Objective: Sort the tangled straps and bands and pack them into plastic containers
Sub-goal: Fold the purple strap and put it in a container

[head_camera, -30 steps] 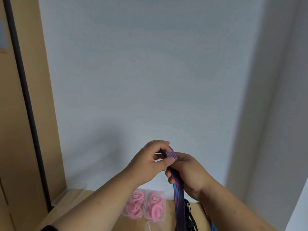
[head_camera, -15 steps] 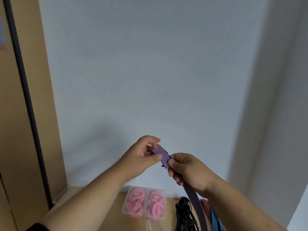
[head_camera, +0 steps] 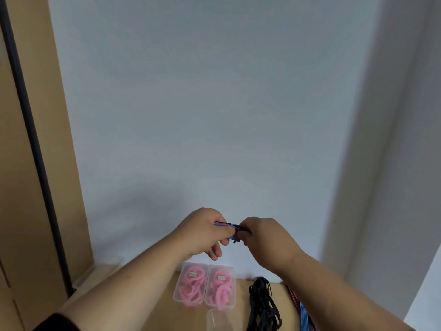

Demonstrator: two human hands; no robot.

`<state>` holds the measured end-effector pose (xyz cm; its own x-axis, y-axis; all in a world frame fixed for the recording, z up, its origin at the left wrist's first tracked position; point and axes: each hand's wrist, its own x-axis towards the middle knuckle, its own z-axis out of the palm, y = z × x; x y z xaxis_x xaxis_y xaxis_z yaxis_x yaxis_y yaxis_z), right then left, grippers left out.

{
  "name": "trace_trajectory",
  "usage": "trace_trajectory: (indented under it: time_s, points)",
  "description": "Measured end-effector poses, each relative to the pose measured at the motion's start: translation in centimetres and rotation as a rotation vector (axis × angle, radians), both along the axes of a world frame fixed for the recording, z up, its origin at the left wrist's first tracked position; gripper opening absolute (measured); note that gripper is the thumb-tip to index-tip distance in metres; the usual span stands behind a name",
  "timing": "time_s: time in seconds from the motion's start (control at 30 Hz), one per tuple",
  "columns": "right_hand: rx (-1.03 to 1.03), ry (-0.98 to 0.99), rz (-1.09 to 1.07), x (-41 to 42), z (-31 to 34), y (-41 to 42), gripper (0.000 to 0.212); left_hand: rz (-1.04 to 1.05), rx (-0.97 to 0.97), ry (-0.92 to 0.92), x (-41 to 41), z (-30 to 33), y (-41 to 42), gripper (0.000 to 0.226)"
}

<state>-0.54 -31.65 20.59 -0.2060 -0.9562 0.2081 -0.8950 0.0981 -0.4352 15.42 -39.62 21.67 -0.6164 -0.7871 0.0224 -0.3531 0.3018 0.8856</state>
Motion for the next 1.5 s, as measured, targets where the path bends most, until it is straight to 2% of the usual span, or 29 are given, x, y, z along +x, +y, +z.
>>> trace_trajectory:
  time_s: [0.1, 0.23, 0.37, 0.43, 0.5, 0.57, 0.7, 0.77, 1.0, 1.1, 1.17, 1.4, 1.5]
  points:
    - [-0.028, 0.093, -0.01, 0.2, -0.3, -0.3, 0.025, 0.132, 0.107, 0.126, -0.9, -0.6, 0.5, 0.016]
    - [-0.013, 0.206, 0.086, 1.0, -0.8, 0.0, 0.02, 0.246, 0.267, 0.247, -1.7, -0.9, 0.8, 0.019]
    - [-0.016, 0.443, 0.073, 1.4, -1.9, -0.1, 0.018, 0.231, 0.272, 0.139, -2.1, -1.0, 1.1, 0.015]
    - [-0.004, 0.492, 0.063, 1.4, -2.3, -0.2, 0.021, 0.189, 0.274, 0.096, -2.0, -1.0, 0.9, 0.021]
    - [-0.017, 0.373, 0.043, 1.1, -2.3, -0.2, 0.03, 0.133, 0.326, 0.159, -1.6, -1.1, 0.6, 0.034]
    - [-0.037, 0.089, 0.033, 0.8, -1.9, -0.1, 0.035, 0.08, 0.351, 0.282, -1.2, -1.5, 0.4, 0.036]
    - [-0.103, -0.373, 0.043, 0.7, -0.6, 0.5, 0.026, 0.035, 0.168, 0.287, -0.8, -2.8, 0.7, 0.027]
    - [-0.111, -0.521, 0.054, 1.1, -0.2, 0.8, 0.026, 0.006, 0.162, 0.335, -0.9, -3.0, 1.1, 0.026]
    - [-0.125, -0.64, 0.121, 1.3, -1.1, 0.8, 0.012, 0.078, 0.155, 0.391, -1.4, -2.8, 1.8, 0.027]
    - [-0.095, -0.694, 0.254, 1.2, -1.0, 1.6, 0.034, 0.076, 0.362, 0.487, -0.9, -2.4, 1.5, 0.028]
    - [-0.101, -0.705, 0.286, 1.0, -1.0, 1.7, 0.041, 0.026, 0.417, 0.505, -0.5, -2.1, 1.5, 0.027]
    - [-0.233, -0.614, 0.222, 1.5, -1.4, 1.3, 0.02, -0.116, 0.43, 0.484, 0.3, -2.3, 1.9, 0.042]
    - [-0.263, -0.587, 0.18, 1.7, -1.7, 1.0, 0.015, -0.11, 0.387, 0.453, 0.5, -2.6, 2.0, 0.03]
